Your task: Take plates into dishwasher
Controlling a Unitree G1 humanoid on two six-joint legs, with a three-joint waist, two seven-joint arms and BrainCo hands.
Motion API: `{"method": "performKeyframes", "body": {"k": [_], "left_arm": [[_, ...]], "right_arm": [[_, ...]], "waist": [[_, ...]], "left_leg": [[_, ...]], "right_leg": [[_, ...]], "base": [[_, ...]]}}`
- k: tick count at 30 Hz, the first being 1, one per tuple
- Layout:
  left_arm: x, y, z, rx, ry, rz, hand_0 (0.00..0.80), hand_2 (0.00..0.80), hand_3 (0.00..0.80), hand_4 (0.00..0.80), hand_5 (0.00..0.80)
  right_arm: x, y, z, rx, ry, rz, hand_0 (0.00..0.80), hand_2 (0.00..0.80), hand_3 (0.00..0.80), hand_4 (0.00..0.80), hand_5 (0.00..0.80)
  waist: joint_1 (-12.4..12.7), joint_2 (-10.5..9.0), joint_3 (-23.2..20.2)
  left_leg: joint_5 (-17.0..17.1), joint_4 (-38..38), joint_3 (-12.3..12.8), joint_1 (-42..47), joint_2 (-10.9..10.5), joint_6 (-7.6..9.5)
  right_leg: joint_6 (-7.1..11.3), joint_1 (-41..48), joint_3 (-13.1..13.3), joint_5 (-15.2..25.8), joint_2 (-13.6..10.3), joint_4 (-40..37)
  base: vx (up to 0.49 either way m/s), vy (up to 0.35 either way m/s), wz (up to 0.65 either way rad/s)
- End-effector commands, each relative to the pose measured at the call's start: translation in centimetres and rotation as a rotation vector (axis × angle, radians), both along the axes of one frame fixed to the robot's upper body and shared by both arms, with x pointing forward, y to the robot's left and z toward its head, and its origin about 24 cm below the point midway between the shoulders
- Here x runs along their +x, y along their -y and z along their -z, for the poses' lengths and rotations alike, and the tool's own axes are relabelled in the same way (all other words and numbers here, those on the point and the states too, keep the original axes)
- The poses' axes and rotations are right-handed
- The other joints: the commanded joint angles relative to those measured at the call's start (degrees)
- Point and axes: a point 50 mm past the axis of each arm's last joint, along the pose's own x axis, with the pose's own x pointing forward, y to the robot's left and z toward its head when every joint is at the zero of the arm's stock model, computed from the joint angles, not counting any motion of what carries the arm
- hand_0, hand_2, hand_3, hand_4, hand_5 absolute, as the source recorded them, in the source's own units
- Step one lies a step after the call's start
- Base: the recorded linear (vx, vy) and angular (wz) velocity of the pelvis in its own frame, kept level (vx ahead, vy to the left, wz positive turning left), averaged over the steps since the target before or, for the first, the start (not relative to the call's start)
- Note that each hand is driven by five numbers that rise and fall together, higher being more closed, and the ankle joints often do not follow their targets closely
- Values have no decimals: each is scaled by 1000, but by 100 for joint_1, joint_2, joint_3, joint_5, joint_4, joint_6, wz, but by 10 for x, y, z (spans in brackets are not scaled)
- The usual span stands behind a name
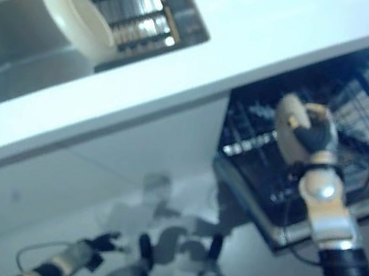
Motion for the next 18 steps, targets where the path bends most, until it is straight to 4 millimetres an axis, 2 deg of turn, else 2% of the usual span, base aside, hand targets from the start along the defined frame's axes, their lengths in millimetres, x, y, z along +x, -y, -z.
{"method": "performKeyframes", "body": {"k": [1,6,13,18], "left_arm": [[10,-15,-8,58,17,31,0,0,0,0,0],[11,-9,-8,49,21,55,0,0,0,0,0],[11,-6,-8,44,15,79,0,0,0,0,0],[10,-13,-8,64,-1,71,0,0,0,0,0]], "right_arm": [[10,-24,-36,-47,187,-46,800,800,800,800,800],[21,-27,-21,-42,149,-23,800,800,800,800,800],[33,-24,-15,-91,109,37,800,800,800,800,800],[40,-17,-8,-106,64,80,800,800,800,800,800]], "waist": [[45,-334,-160],[143,-237,-141],[260,-123,-114],[322,-185,-95]], "left_leg": [[20,-19,144,187,183,-256],[32,-18,79,162,141,-248],[44,-19,-4,103,115,-248],[58,-19,9,86,147,-239]], "right_leg": [[52,-201,98,-593,-68,719],[44,-170,42,-613,-105,713],[24,-202,-15,-656,-132,770],[27,-204,-25,-655,-98,787]], "base": [[6,-2,5],[11,-1,7],[5,-7,8],[5,-42,3]]}}
